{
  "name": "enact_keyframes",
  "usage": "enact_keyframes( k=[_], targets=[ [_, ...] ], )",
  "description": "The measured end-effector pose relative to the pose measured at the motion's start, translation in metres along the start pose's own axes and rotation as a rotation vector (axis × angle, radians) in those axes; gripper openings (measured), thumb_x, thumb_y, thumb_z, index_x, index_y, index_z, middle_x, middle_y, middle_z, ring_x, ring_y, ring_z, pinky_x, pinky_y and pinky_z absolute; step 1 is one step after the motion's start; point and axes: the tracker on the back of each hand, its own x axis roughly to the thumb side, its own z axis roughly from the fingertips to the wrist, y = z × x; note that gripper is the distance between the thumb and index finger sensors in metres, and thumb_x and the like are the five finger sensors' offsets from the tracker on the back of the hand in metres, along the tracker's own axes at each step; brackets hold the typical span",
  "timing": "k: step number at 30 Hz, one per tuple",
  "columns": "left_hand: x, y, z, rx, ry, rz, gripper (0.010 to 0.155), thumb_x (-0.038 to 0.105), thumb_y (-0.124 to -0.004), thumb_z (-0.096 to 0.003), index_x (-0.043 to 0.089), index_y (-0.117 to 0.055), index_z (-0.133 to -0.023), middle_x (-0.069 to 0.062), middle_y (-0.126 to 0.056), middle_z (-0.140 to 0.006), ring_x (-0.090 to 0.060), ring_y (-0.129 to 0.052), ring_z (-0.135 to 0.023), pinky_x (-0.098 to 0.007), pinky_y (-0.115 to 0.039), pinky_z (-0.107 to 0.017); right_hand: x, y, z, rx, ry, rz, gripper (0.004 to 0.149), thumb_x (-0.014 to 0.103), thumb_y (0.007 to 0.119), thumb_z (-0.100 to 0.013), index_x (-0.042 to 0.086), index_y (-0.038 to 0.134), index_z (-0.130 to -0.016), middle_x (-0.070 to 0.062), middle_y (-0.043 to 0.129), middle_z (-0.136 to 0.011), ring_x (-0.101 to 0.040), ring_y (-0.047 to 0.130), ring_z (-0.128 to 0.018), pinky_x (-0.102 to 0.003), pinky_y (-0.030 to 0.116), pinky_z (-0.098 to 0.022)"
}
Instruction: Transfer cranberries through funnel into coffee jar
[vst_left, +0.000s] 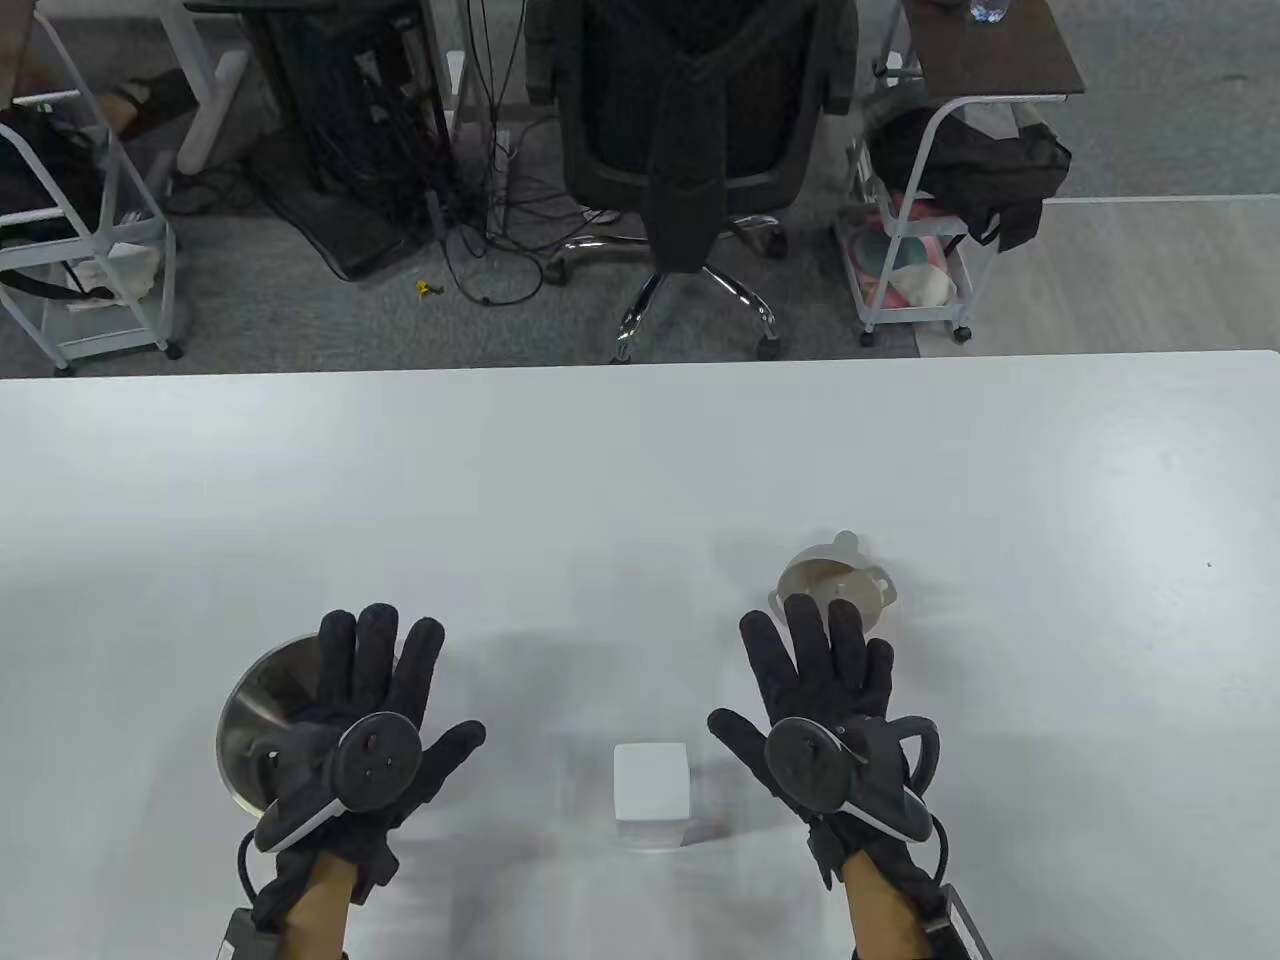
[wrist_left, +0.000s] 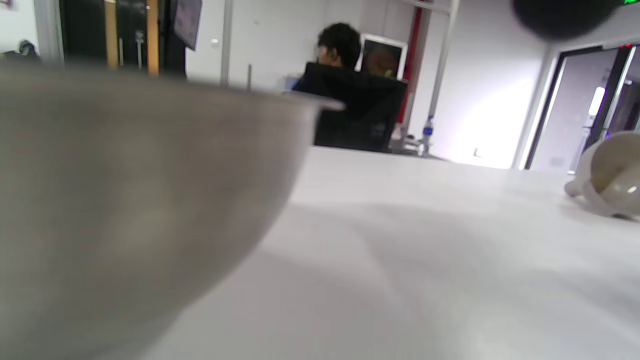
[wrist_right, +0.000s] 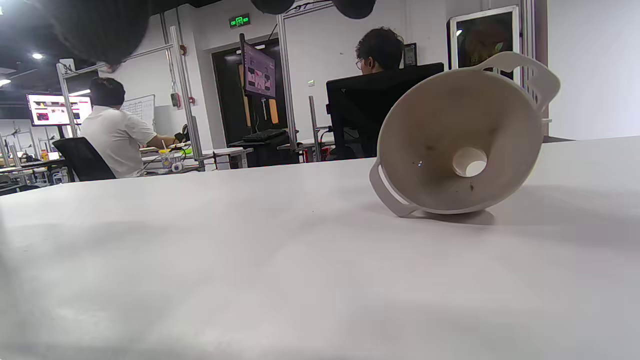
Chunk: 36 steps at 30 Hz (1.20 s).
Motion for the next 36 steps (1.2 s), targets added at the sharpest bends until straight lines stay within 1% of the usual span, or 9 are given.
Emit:
enact_keyframes(
  k=[12, 15, 17, 19, 21, 25, 28, 32, 36],
  targets=[
    [0.003, 0.002, 0.001, 0.028, -0.023, 0.013, 0.100, 0.075, -0.060, -0.0480, 0.020, -0.012, -0.117, -0.031, -0.009, -0.118, -0.063, -0.010, -0.105, -0.088, -0.009, -0.050, 0.000, 0.001, 0.000, 0.010, 0.002, -0.003, 0.088, 0.069, 0.064, -0.058, 0.023, 0.025, -0.121, -0.029, 0.024, -0.125, -0.066, 0.021, -0.109, -0.081, 0.030, -0.068],
    [0.007, 0.005, 0.002, 0.051, -0.043, 0.003, 0.103, 0.076, -0.061, -0.0466, 0.020, -0.012, -0.117, -0.030, -0.011, -0.119, -0.062, -0.015, -0.106, -0.089, -0.013, -0.053, 0.000, 0.000, 0.000, 0.008, 0.003, 0.001, 0.088, 0.069, 0.064, -0.057, 0.023, 0.025, -0.121, -0.029, 0.024, -0.125, -0.066, 0.021, -0.109, -0.081, 0.030, -0.068],
    [0.012, 0.006, 0.003, 0.065, -0.077, 0.009, 0.103, 0.078, -0.063, -0.0457, 0.022, -0.013, -0.117, -0.029, -0.013, -0.120, -0.061, -0.020, -0.108, -0.089, -0.021, -0.058, -0.002, -0.001, 0.000, 0.001, 0.006, -0.004, 0.088, 0.069, 0.064, -0.057, 0.023, 0.025, -0.121, -0.029, 0.024, -0.125, -0.066, 0.021, -0.109, -0.081, 0.030, -0.068],
    [0.019, 0.007, 0.005, 0.067, -0.119, 0.030, 0.105, 0.079, -0.064, -0.0448, 0.022, -0.015, -0.118, -0.028, -0.015, -0.121, -0.060, -0.022, -0.109, -0.088, -0.022, -0.060, -0.002, -0.002, 0.000, -0.001, 0.007, -0.008, 0.087, 0.069, 0.063, -0.058, 0.023, 0.025, -0.121, -0.029, 0.024, -0.125, -0.065, 0.021, -0.109, -0.081, 0.030, -0.068],
    [0.028, 0.009, 0.006, 0.083, -0.176, 0.033, 0.105, 0.080, -0.066, -0.0433, 0.023, -0.020, -0.119, -0.026, -0.024, -0.122, -0.058, -0.032, -0.111, -0.086, -0.030, -0.064, -0.003, -0.002, 0.000, 0.000, 0.008, -0.012, 0.088, 0.069, 0.064, -0.057, 0.023, 0.025, -0.121, -0.029, 0.024, -0.125, -0.065, 0.021, -0.109, -0.081, 0.030, -0.068],
    [0.055, 0.004, 0.008, 0.065, -0.312, 0.069, 0.108, 0.081, -0.068, -0.0401, 0.021, -0.026, -0.119, -0.022, -0.033, -0.123, -0.054, -0.043, -0.112, -0.081, -0.040, -0.069, -0.003, -0.003, 0.000, -0.005, 0.007, -0.014, 0.088, 0.069, 0.063, -0.058, 0.023, 0.025, -0.121, -0.029, 0.024, -0.125, -0.066, 0.021, -0.109, -0.081, 0.030, -0.068],
    [0.076, -0.003, 0.007, 0.044, -0.413, 0.086, 0.112, 0.081, -0.071, -0.0372, 0.014, -0.032, -0.119, -0.020, -0.042, -0.122, -0.051, -0.053, -0.111, -0.077, -0.046, -0.071, -0.002, -0.004, 0.001, -0.013, 0.005, -0.015, 0.088, 0.069, 0.063, -0.057, 0.023, 0.025, -0.121, -0.029, 0.024, -0.125, -0.066, 0.021, -0.109, -0.081, 0.030, -0.068],
    [0.092, -0.013, 0.002, -0.009, -0.456, 0.126, 0.119, 0.082, -0.073, -0.0340, 0.007, -0.032, -0.117, -0.021, -0.051, -0.119, -0.049, -0.063, -0.107, -0.075, -0.051, -0.070, -0.001, -0.004, 0.001, -0.015, -0.002, -0.018, 0.088, 0.070, 0.063, -0.058, 0.023, 0.025, -0.121, -0.029, 0.024, -0.125, -0.066, 0.021, -0.109, -0.081, 0.030, -0.068],
    [0.103, -0.029, -0.006, -0.067, -0.463, 0.175, 0.127, 0.081, -0.078, -0.0309, 0.000, -0.030, -0.115, -0.021, -0.059, -0.114, -0.043, -0.081, -0.097, -0.072, -0.058, -0.069, 0.000, -0.004, 0.001, -0.015, -0.011, -0.019, 0.088, 0.070, 0.063, -0.057, 0.023, 0.025, -0.121, -0.029, 0.024, -0.125, -0.066, 0.021, -0.109, -0.081, 0.030, -0.068]
  ],
)
